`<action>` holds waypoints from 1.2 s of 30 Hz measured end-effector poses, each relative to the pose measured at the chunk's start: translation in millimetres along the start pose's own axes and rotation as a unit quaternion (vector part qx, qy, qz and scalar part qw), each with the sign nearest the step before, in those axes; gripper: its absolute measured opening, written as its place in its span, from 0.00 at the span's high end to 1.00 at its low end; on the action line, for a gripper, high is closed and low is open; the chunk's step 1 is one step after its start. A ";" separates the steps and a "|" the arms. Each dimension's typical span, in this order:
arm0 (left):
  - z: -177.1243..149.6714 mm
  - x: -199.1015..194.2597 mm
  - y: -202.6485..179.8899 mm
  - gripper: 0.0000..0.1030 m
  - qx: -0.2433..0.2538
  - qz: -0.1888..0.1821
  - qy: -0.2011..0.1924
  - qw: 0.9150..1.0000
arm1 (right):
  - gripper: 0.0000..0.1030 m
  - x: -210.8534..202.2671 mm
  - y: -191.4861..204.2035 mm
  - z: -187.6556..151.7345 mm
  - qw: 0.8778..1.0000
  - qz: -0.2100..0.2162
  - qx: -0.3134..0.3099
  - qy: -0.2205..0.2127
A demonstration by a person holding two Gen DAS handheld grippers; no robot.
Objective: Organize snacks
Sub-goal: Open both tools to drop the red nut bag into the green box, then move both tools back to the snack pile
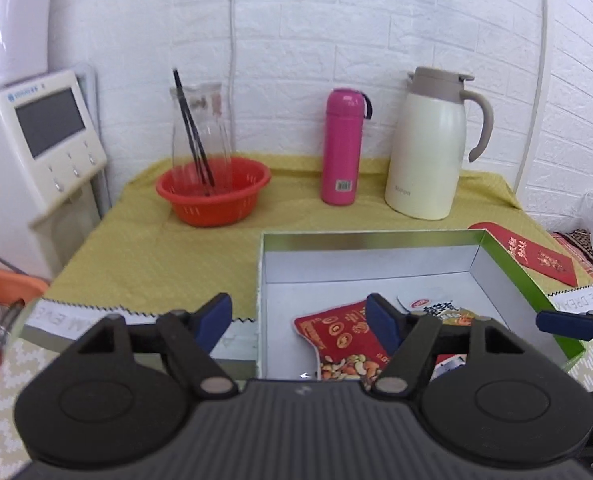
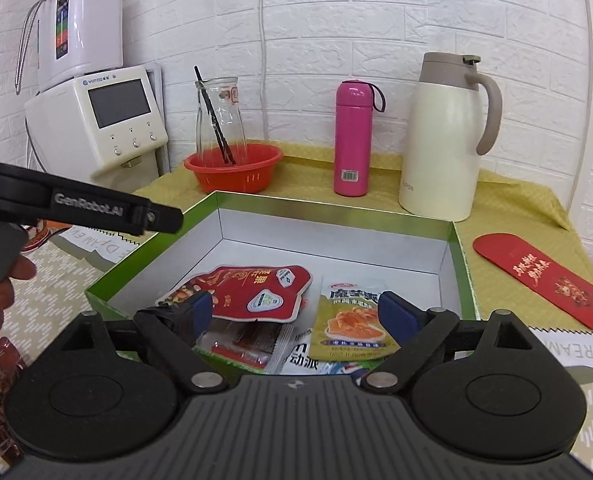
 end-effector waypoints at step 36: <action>-117.8 -218.8 51.9 0.30 0.035 0.044 -0.020 0.998 | 0.00 -161.1 90.1 -83.6 0.999 0.032 -0.030 0.024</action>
Point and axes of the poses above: each gripper's, at about its wrist camera, not at the fingertips, and x roughly the way its jaws point, y to its left, z to its top, the point moved 2 cm from there along x, roughly the way its jaws point, and after that the axes turned 2 degrees about x, right-handed, at the moved point
